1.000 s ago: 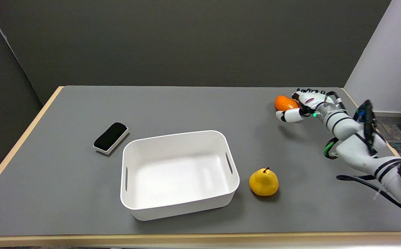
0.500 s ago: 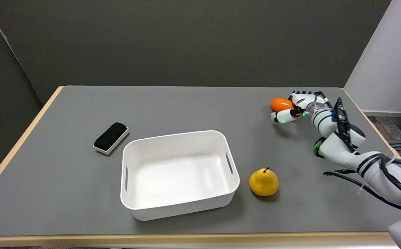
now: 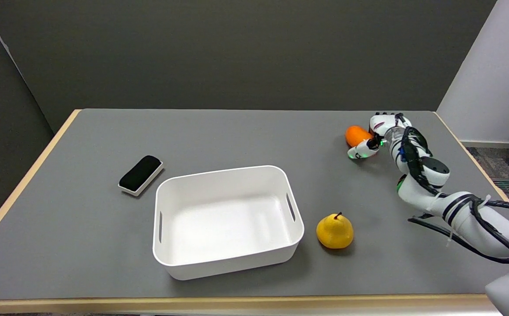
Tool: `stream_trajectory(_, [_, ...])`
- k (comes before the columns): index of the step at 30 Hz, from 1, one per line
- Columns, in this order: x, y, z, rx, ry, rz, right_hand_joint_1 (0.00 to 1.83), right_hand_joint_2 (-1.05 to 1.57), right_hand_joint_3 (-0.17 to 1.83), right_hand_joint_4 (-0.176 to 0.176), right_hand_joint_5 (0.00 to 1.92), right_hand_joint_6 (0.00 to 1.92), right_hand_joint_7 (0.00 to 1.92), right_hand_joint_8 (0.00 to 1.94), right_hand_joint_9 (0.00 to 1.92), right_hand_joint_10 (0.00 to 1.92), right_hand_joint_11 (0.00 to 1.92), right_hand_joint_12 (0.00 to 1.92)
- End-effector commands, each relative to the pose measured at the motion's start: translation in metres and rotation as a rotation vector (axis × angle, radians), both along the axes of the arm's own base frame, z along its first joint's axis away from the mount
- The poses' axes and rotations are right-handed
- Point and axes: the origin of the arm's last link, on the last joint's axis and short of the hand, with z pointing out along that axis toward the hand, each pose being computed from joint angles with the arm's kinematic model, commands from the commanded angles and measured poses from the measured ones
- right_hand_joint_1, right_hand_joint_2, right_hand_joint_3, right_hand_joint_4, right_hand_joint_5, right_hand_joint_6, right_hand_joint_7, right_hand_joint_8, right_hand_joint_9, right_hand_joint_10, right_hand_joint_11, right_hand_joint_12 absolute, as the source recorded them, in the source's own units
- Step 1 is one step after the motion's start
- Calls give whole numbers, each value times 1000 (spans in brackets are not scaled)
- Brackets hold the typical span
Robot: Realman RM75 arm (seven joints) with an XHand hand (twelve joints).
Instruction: Pick up mango.
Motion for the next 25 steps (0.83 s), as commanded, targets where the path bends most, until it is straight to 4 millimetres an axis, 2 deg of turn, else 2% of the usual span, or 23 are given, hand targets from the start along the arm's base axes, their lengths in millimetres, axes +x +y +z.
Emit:
stream_trajectory(1, [53, 4, -22, 50, 39, 234, 982, 1187, 317, -123, 601, 1589, 801, 1402, 763, 1343, 654, 1804])
stream_trajectory(3, [83, 9, -39, 101, 53, 353, 983, 1178, 328, -120, 609, 1583, 804, 1448, 777, 1354, 660, 1838])
stream_trajectory(6, [112, 19, -62, 163, 94, 473, 978, 1162, 343, -101, 624, 1569, 812, 1514, 795, 1364, 661, 1895])
stream_trajectory(9, [130, 34, -88, 225, 68, 587, 973, 1156, 354, -90, 627, 1571, 822, 1536, 799, 1374, 669, 1918])
stream_trajectory(10, [130, 37, -91, 234, 58, 599, 970, 1154, 357, -85, 628, 1572, 824, 1540, 800, 1375, 671, 1921])
stream_trajectory(12, [134, 51, -110, 296, -28, 662, 962, 1148, 366, -65, 633, 1569, 828, 1549, 802, 1376, 677, 1921])
stream_trajectory(15, [136, 64, -132, 368, -90, 684, 934, 1130, 388, -7, 644, 1564, 843, 1571, 806, 1379, 709, 1921])
stream_trajectory(17, [126, 70, -155, 444, -107, 681, 921, 1121, 400, 25, 650, 1560, 849, 1580, 810, 1378, 709, 1921])
stream_trajectory(18, [123, 71, -160, 457, -117, 679, 915, 1117, 404, 37, 652, 1559, 851, 1586, 812, 1378, 709, 1921])
stream_trajectory(20, [113, 72, -178, 501, -155, 654, 907, 1117, 405, 51, 651, 1561, 847, 1608, 815, 1376, 721, 1921])
stream_trajectory(25, [91, 72, -205, 535, -271, 596, 876, 1130, 412, 76, 626, 1598, 844, 1682, 860, 1323, 739, 1921])
